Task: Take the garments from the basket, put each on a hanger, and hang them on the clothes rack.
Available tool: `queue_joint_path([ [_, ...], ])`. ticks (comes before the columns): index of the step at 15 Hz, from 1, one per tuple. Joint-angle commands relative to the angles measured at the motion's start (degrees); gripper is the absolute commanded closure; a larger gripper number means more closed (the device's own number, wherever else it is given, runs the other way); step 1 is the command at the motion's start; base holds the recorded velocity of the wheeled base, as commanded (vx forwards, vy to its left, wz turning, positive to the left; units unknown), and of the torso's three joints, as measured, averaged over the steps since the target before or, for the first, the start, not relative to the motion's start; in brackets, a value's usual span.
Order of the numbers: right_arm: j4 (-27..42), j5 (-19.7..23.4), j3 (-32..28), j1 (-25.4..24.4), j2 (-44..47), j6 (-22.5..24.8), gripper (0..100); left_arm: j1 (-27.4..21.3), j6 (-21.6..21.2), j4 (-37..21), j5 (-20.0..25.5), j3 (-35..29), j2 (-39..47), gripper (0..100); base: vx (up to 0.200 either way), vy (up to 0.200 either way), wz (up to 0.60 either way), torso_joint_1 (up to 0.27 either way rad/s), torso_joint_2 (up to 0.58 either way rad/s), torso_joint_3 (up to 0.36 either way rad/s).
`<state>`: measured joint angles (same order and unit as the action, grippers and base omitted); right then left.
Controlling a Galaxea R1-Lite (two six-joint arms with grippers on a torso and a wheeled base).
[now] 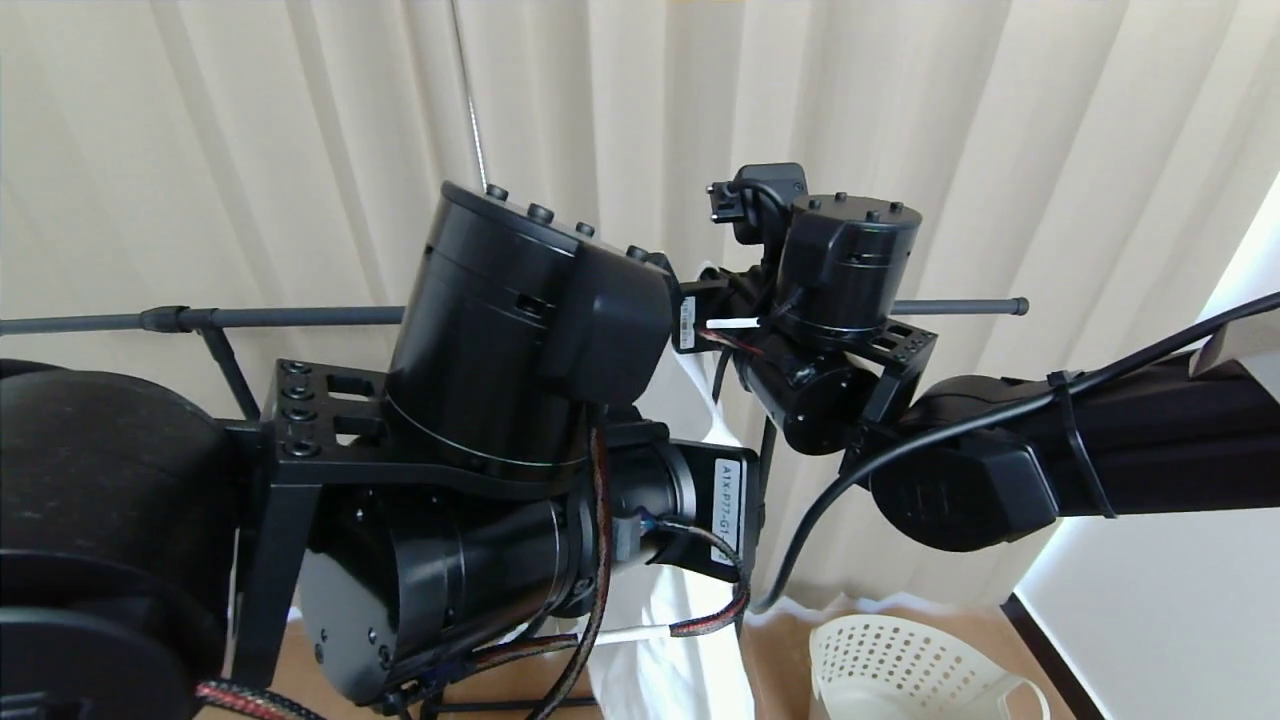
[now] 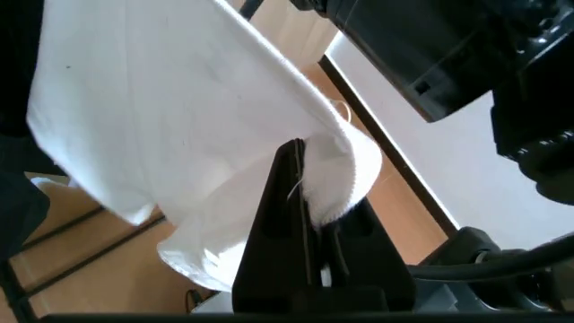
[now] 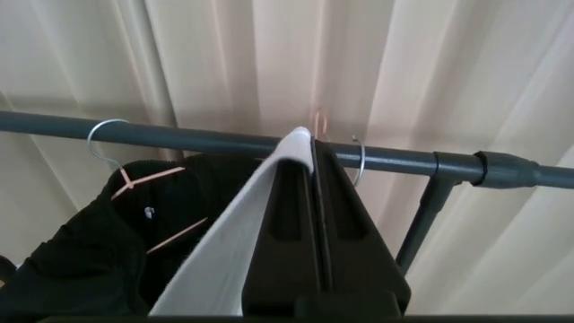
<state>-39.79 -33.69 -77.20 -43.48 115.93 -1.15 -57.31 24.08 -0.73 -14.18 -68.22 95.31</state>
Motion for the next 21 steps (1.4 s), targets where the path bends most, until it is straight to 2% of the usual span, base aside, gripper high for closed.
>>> queue_joint_path([
  [1,-0.2,-0.1,0.6,0.0,0.1,-0.1,100,-0.3,0.1,-0.3,-0.7,0.3,0.9,100,0.000,0.000,0.00,0.000,0.00,0.000],
  [3,-0.2,-0.1,1.4,0.0,-0.7,0.0,100,0.2,-0.1,-0.4,-3.2,1.3,0.7,100,0.000,0.000,0.00,0.000,0.00,0.000],
  [4,-0.1,0.0,3.2,0.1,-2.7,0.0,100,1.6,-0.4,-0.4,-6.0,2.7,0.1,100,0.000,0.000,0.00,0.000,0.00,0.000],
  [5,-0.1,0.1,5.0,0.0,-4.7,0.0,100,3.4,-1.0,-0.4,-7.0,3.1,-0.5,100,0.000,0.000,0.00,0.000,0.00,0.000],
  [10,-0.2,-0.4,12.6,3.1,-13.0,0.1,100,11.5,-7.7,-0.2,-7.4,2.8,-1.9,100,0.000,0.000,0.00,0.000,0.00,0.000],
  [12,-0.1,-2.4,16.5,3.1,-16.7,0.2,100,14.1,-8.5,0.2,-7.3,0.6,0.3,100,0.000,0.000,0.00,0.000,0.00,0.000],
  [17,-0.2,-6.0,23.1,1.7,-20.9,0.6,100,17.7,-8.1,0.4,-7.3,-11.2,7.1,100,0.000,0.000,0.00,0.000,0.00,0.000],
  [19,-0.1,-7.1,24.8,1.2,-20.2,1.0,100,17.8,-3.4,0.4,-6.7,-12.0,7.1,100,0.000,0.000,0.00,0.000,0.00,0.000],
  [21,0.1,-7.3,24.6,0.2,-20.1,1.3,100,17.5,-0.7,1.3,-6.7,-11.2,7.3,100,0.000,0.000,0.00,0.000,0.00,0.000],
])
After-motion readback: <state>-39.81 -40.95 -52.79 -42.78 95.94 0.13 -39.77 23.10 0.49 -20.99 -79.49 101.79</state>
